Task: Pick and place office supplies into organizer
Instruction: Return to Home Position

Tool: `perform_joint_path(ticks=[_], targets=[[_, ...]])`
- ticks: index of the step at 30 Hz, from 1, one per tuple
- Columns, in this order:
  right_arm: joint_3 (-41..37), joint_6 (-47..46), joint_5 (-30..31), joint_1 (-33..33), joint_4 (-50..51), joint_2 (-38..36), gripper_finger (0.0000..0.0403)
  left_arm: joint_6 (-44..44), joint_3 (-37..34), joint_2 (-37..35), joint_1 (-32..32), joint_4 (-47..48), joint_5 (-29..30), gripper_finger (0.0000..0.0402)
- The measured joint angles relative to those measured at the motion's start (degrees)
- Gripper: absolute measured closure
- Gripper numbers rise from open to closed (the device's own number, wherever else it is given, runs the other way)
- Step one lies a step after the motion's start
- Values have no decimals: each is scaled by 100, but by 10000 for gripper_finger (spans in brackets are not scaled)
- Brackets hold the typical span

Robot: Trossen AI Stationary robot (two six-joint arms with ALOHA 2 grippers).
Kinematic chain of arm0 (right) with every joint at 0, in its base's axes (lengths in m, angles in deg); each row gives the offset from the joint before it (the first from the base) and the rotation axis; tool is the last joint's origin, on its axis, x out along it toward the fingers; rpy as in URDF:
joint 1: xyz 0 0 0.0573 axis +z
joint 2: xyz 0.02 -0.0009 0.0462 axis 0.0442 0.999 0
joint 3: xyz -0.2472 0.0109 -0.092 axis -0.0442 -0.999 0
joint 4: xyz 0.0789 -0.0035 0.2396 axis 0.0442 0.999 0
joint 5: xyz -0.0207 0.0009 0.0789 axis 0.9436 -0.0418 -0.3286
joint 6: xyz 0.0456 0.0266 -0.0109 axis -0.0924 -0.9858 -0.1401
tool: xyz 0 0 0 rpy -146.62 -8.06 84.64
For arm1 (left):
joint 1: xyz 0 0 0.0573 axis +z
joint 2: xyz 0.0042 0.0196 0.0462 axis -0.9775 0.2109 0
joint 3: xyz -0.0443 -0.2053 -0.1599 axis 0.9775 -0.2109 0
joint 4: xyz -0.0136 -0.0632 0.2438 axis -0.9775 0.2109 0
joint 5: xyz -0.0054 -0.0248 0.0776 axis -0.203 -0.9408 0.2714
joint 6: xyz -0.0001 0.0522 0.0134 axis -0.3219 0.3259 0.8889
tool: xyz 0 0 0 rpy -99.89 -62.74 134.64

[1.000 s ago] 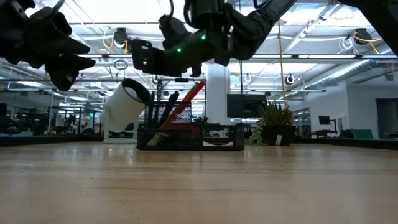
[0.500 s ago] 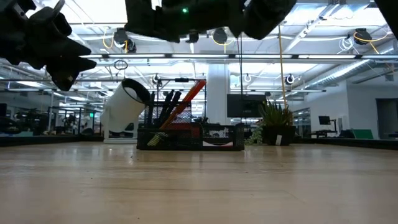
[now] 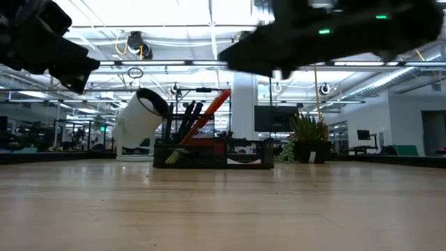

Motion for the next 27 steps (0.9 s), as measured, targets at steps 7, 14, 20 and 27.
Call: perform_joint_path(ticks=[7,14,20,27], targets=[[-1609,264,477,440,-703,-1242,195,505,-2,-22,-32,359,-5,256],[-2626,390,816,705,-679,-2616,195,836,-2,-61,-31,349,91,256],[-3484,322,827,882,-612,-3625,195,994,-2,-393,-32,679,275,256],[-4181,45,845,1177,-548,-4495,195,1113,-2,-1426,85,1271,255,256]])
